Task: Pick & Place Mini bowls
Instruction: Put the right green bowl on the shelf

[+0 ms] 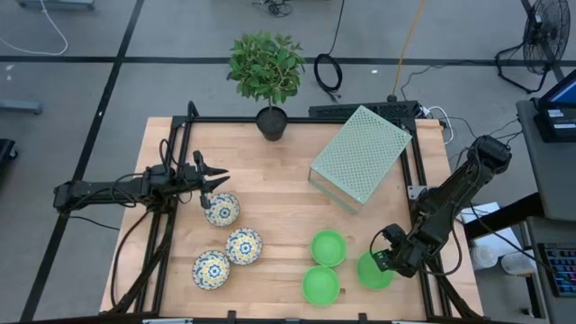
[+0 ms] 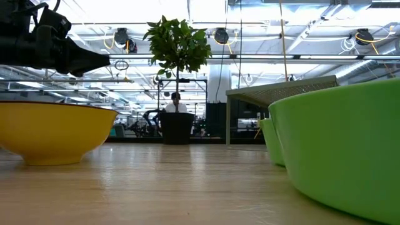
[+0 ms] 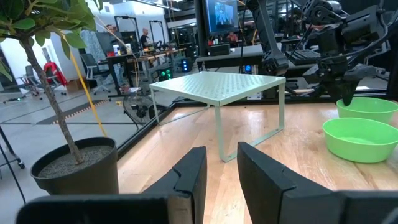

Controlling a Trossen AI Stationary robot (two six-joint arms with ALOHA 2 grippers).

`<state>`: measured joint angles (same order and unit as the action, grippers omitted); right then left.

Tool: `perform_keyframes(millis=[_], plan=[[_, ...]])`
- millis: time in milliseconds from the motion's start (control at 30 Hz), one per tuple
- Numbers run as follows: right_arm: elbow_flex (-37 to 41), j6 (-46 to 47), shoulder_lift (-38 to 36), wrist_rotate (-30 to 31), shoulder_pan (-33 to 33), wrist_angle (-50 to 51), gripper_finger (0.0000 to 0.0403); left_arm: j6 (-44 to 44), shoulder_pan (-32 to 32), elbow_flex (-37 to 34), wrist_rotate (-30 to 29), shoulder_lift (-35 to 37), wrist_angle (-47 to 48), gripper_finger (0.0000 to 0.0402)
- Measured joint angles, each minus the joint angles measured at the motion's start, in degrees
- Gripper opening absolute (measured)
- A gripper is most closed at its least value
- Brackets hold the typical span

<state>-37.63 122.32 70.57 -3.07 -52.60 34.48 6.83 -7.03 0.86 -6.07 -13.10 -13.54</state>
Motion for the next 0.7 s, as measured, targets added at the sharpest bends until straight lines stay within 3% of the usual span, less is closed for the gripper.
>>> perform_keyframes(millis=[700], plan=[[0.00,-0.23,0.00,0.00,0.00,-0.04,0.0053,0.01,0.00,0.00,0.00,0.00,0.00,0.0093]])
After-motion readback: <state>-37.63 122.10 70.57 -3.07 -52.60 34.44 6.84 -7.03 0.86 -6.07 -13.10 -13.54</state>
